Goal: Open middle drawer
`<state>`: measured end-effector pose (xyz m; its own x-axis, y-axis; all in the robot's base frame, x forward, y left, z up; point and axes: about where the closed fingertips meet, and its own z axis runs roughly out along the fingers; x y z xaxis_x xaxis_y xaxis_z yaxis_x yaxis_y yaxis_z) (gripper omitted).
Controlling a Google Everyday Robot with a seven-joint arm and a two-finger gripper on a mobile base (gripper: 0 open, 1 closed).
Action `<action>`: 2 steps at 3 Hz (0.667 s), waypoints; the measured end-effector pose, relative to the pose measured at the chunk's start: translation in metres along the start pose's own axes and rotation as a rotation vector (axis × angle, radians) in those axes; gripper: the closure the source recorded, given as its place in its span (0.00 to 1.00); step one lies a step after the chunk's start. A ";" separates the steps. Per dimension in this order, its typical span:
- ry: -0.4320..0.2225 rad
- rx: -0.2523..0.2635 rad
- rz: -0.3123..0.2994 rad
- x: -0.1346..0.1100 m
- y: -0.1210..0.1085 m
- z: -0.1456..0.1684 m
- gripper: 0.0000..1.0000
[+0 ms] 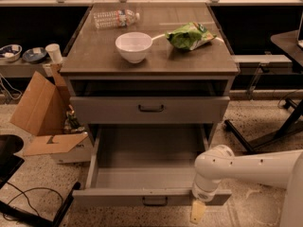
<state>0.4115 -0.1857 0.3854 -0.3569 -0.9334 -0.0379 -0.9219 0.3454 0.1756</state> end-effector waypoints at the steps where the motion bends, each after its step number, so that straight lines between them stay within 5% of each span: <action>1: -0.015 0.020 0.061 0.013 0.018 -0.018 0.41; 2: -0.010 0.022 0.062 0.014 0.017 -0.020 0.72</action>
Offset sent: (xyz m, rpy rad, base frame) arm -0.2696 -0.0619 0.1080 -0.2637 0.1573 -0.1493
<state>0.3933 -0.1949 0.4074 -0.4147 -0.9092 -0.0375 -0.9011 0.4045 0.1564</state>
